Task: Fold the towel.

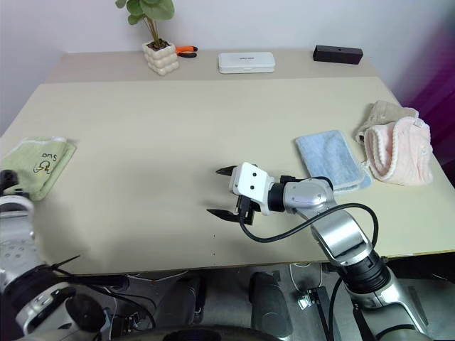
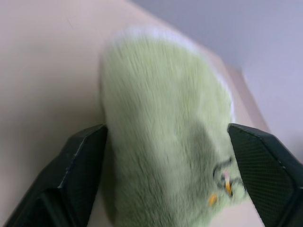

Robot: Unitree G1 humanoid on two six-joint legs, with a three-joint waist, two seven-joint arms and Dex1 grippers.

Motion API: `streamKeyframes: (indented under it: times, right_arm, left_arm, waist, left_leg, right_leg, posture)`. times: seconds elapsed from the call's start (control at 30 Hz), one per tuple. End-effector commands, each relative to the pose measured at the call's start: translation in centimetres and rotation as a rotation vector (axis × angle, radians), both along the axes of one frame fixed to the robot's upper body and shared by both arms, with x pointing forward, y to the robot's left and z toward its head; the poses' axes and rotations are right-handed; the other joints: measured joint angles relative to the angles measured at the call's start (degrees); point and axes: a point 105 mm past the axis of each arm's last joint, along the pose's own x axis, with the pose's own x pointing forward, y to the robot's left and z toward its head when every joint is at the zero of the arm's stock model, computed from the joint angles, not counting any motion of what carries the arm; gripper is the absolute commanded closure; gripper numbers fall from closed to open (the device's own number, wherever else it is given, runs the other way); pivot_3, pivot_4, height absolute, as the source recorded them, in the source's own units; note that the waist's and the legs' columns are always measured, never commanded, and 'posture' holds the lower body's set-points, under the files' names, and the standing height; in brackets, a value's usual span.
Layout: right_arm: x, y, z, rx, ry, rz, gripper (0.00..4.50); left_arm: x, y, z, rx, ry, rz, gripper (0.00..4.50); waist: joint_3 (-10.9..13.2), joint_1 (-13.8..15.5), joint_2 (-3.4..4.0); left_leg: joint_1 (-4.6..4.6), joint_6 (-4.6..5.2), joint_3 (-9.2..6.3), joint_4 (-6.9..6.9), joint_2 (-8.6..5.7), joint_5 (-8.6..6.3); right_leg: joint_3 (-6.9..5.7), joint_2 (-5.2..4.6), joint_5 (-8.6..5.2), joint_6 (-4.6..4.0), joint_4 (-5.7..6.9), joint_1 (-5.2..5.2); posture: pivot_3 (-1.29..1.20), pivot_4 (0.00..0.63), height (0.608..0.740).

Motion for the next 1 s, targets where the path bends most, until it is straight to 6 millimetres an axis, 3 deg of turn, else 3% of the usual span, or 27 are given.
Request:
streamKeyframes:
  times: [0.03,0.07,0.13,0.23,0.33,0.43,0.67,1.0]
  right_arm:
    - [0.8,-1.3,1.1,0.041,-0.023,-0.057,0.0]
    - [1.1,-1.7,1.3,0.051,-0.018,-0.079,0.0]
    - [2.3,-3.1,1.3,0.055,-0.018,-0.171,0.0]
    - [3.7,-4.9,1.4,0.058,-0.033,-0.27,0.0]
    - [5.5,-8.5,1.9,0.147,0.007,-0.453,0.0]
    - [5.6,-10.8,1.6,0.172,0.035,-0.526,0.0]
    - [5.0,-13.6,0.4,0.213,0.106,-0.646,0.0]
    - [4.8,-13.4,0.4,0.193,0.092,-0.638,0.0]
  left_arm:
    - [-0.7,-0.1,6.4,0.346,0.002,-0.042,0.61]
    - [-0.3,-0.8,7.3,0.442,0.037,-0.088,0.61]
    - [1.8,-4.0,8.7,0.688,0.116,-0.286,0.61]
    - [3.5,-8.0,8.5,0.878,0.164,-0.494,0.61]
    - [4.8,-16.2,6.7,1.066,0.154,-0.872,0.61]
    - [4.4,-20.4,4.0,1.232,0.215,-1.117,0.61]
    - [4.6,-22.1,2.2,1.204,0.171,-1.257,0.61]
    - [4.7,-22.2,0.6,1.193,0.202,-1.284,0.61]
  waist:
    - [-0.01,0.11,-0.03]
    - [-0.01,0.25,-0.04]
    - [-0.02,0.71,-0.04]
    - [-0.05,0.89,0.16]
    - [-0.04,0.49,0.15]
    - [-0.02,0.34,0.16]
    - [0.06,-0.68,0.33]
    - [0.07,-0.77,0.34]
  left_leg:
    - [0.0,0.0,0.0,0.0,0.0,0.0]
    - [0.0,0.0,0.01,0.01,0.0,0.0]
    - [0.0,0.0,0.04,0.01,-0.03,0.0]
    - [0.01,-0.02,0.0,0.03,-0.12,0.0]
    - [0.02,-0.01,0.03,0.0,-0.12,-0.01]
    - [-0.04,0.0,0.05,-0.1,-0.09,-0.02]
    - [-0.03,0.04,0.1,-0.24,0.07,-0.01]
    - [-0.04,0.05,0.11,-0.17,0.06,-0.02]
  right_leg:
    - [0.0,0.0,-0.01,-0.01,0.0,0.0]
    - [0.0,0.0,-0.01,-0.03,0.0,0.01]
    - [0.0,-0.01,-0.11,-0.23,-0.05,0.05]
    - [0.02,-0.03,-0.11,-0.29,-0.21,0.23]
    - [0.07,-0.05,-0.11,-0.3,-0.29,0.26]
    - [0.09,-0.03,-0.11,-0.3,-0.26,0.11]
    - [0.11,0.11,-0.11,-0.29,-0.11,-0.09]
    - [0.14,0.1,-0.09,-0.24,-0.12,-0.06]
  posture:
    - [0.0,0.15,0.74]
    - [0.0,0.15,0.74]
    - [0.0,0.15,0.74]
    - [0.0,0.15,0.74]
    - [0.0,0.15,0.74]
    - [0.0,0.15,0.74]
    - [0.0,0.15,0.74]
    - [0.0,0.15,0.74]
